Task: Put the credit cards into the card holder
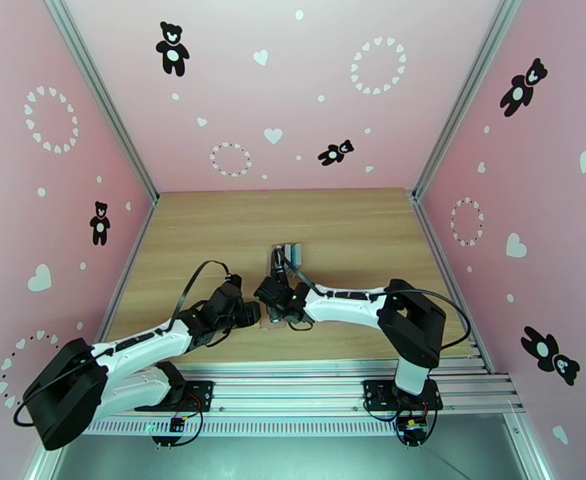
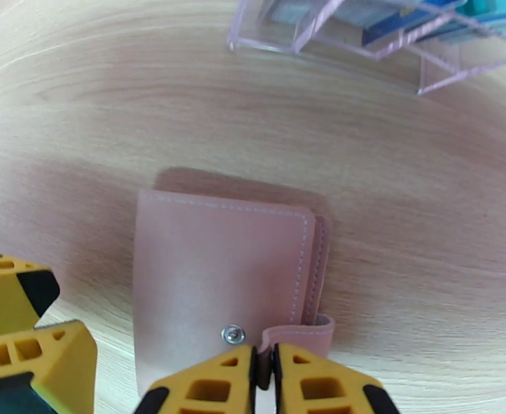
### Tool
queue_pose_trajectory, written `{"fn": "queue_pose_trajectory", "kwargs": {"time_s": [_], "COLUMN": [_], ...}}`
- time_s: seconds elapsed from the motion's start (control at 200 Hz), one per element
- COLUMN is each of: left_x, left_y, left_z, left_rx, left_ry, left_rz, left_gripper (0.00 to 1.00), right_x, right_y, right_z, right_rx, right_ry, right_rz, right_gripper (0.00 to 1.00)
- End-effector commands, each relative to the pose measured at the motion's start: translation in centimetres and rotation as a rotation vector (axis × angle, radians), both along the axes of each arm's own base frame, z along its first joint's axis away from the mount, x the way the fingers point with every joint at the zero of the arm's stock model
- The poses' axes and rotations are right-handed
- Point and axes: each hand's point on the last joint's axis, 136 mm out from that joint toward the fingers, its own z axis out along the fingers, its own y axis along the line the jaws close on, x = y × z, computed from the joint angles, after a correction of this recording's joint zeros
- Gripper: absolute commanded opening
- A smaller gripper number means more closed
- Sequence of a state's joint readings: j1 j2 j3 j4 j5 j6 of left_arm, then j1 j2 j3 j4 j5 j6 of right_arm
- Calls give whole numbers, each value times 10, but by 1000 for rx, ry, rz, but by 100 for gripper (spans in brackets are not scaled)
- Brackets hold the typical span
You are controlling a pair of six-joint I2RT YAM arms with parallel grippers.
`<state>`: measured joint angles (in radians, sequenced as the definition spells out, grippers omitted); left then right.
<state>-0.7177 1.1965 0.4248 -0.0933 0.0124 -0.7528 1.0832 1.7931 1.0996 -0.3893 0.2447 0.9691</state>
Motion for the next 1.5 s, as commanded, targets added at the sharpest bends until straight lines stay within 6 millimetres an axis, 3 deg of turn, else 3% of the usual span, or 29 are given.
{"fn": "queue_pose_trajectory", "kwargs": {"time_s": [0.0, 0.225, 0.466, 0.756, 1.096, 1.497], "left_x": [7, 7, 9, 11, 13, 18], "left_y": [-19, -37, -29, -23, -14, -19], "left_z": [10, 0, -13, -13, -15, -30], "left_rx": [-32, 32, 97, 141, 223, 288], "left_ry": [-26, -11, 20, 16, 22, 67], "left_rz": [-46, -81, -41, -30, -28, -59], "left_gripper": [57, 56, 54, 53, 49, 43], "right_x": [-3, -7, -9, -3, 1, 5], "right_y": [-3, -25, -52, -76, -79, -78], "right_z": [10, 13, 6, -5, -19, -29], "right_rx": [46, 25, -37, -102, -157, -225], "right_ry": [7, -13, -25, -28, -5, 4], "right_rz": [-13, -44, -84, -125, -125, -117], "right_gripper": [16, 20, 34, 37, 37, 37]}}
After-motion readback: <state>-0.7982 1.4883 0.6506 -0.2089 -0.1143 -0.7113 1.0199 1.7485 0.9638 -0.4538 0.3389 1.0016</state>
